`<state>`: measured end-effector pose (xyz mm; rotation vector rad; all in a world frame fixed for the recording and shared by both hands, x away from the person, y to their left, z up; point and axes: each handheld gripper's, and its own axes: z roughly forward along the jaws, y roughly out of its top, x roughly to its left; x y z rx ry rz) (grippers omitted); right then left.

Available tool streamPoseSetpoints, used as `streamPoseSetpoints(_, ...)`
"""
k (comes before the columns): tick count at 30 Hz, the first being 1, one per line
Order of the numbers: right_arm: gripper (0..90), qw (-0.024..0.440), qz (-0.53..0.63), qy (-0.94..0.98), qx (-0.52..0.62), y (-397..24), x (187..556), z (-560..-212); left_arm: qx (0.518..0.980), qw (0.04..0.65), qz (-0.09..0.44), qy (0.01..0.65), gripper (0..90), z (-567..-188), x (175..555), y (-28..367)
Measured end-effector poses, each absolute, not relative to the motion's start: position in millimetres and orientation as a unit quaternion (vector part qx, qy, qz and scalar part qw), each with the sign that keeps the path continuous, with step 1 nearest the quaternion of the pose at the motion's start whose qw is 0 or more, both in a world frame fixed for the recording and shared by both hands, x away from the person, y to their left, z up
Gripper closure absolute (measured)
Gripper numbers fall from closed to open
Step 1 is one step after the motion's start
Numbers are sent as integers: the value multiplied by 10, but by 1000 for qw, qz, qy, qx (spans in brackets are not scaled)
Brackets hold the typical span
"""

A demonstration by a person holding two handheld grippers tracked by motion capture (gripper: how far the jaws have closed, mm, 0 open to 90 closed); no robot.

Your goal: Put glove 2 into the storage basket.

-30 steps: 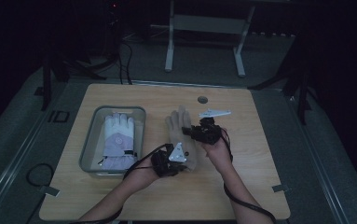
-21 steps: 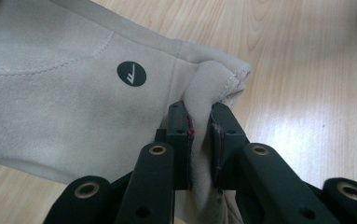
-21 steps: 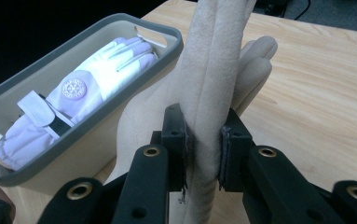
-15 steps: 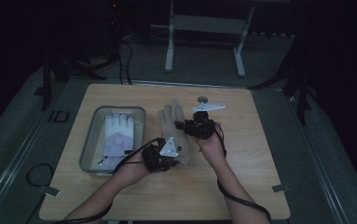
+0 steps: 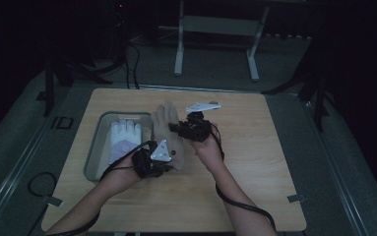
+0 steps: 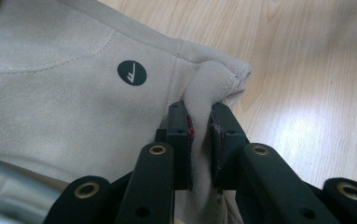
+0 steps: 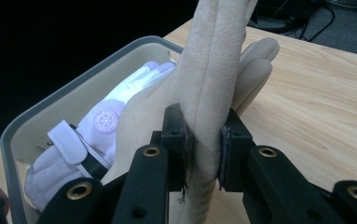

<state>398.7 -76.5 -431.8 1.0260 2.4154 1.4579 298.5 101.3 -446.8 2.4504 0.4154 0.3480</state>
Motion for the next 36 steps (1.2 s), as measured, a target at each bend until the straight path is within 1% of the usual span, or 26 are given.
streamPoseSetpoints(11,757,56,487,809,325,-383,4046,-4296,927,294,147,179,803,-4411,2933,1319)
streamPoseSetpoints(18,757,46,488,811,320,-149,4062,-4336,926,288,146,194,803,-4444,2911,1510)
streamPoseSetpoints(31,757,30,478,829,287,507,4082,-4373,917,280,153,238,803,-4477,2802,2053)
streamPoseSetpoints(36,757,30,477,831,284,628,4095,-4387,914,283,154,247,802,-4486,2789,2161)
